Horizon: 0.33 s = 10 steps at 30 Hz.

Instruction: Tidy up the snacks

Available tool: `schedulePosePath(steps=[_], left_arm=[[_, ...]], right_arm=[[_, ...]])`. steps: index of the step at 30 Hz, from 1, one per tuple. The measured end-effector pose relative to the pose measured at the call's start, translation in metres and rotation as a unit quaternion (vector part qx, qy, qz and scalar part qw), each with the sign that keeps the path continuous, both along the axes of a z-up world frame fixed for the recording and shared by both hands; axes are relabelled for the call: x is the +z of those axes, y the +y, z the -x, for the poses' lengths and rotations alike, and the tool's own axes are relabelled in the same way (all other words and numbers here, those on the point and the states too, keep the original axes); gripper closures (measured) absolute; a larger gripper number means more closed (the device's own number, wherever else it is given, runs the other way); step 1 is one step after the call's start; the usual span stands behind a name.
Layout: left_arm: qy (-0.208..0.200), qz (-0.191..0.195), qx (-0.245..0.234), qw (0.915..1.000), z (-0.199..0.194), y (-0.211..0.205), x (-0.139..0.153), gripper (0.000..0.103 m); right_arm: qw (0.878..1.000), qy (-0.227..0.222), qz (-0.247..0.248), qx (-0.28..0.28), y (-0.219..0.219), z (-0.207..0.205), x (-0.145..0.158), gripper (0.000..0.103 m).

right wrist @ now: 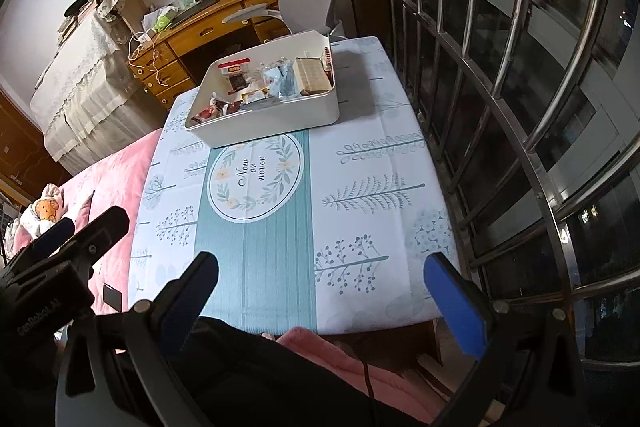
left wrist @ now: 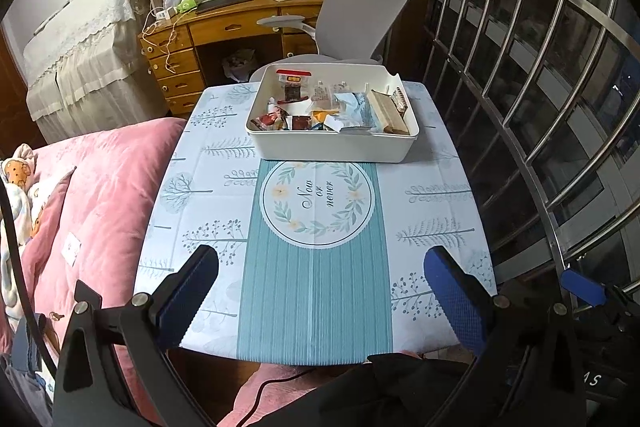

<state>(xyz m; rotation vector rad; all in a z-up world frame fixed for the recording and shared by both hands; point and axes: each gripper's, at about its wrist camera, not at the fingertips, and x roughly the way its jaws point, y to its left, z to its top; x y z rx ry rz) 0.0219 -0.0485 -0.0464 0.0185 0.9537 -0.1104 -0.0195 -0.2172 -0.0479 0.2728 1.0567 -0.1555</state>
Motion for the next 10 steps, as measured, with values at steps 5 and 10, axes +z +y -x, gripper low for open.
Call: schedulePosePath(steps=[5,10], left_arm=[[0.002,0.000,-0.003,1.0000,-0.0057,-0.0029,-0.0009,0.001],[0.005,-0.001,-0.004,1.0000,-0.0093,-0.0044,-0.0021,0.001]], right_arm=[[1.000,0.004,0.000,-0.002,-0.0047,-0.0035,-0.0022,0.000],[1.000,0.011,-0.005,-0.005,-0.0088,-0.0080,-0.0059,0.000]])
